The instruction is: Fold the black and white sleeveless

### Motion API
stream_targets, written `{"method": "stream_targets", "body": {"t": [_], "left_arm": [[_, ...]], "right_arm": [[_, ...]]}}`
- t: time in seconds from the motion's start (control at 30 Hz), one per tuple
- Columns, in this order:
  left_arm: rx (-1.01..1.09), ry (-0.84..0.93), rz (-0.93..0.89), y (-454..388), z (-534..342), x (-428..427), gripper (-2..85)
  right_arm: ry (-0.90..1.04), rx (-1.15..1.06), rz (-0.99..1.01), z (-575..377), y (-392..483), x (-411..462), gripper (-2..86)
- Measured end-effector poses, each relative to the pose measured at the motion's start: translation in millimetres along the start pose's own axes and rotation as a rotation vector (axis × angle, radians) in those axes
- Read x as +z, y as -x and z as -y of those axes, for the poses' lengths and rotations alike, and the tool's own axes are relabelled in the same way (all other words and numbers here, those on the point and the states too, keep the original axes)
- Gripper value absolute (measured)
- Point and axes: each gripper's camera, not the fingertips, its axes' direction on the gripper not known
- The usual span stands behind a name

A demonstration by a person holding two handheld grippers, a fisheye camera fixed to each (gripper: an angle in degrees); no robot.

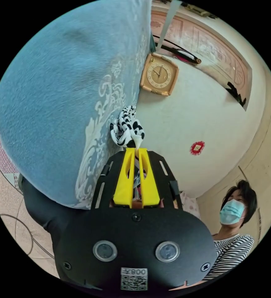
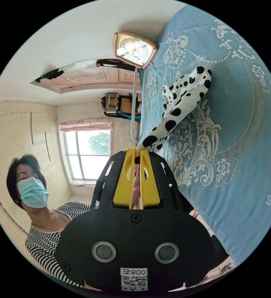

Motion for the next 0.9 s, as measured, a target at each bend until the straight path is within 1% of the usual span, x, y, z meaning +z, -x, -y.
{"method": "stream_targets", "body": {"t": [0.13,0.33,0.57,0.73,0.9], "left_arm": [[0.063,0.046,0.010,-13.5,-17.9,-1.1,2.5],[0.143,0.112,-0.051,-31.8,-66.4,-4.5,2.2],[0.258,0.216,-0.132,-45.3,-138.3,2.8,2.0],[0.308,0.320,-0.185,-36.9,-190.2,20.1,2.0],[0.323,0.471,-0.207,-3.6,-248.9,53.0,2.0]], "right_arm": [[-0.022,0.003,-0.005,-40.2,20.6,-36.1,2.0],[-0.056,-0.035,-0.014,-122.5,70.9,-97.8,1.9],[-0.132,-0.157,-0.012,-235.0,143.8,-184.9,1.9],[-0.203,-0.239,-0.021,-321.1,183.7,-253.4,1.9],[-0.324,-0.285,-0.031,-424.6,210.2,-337.2,1.9]]}}
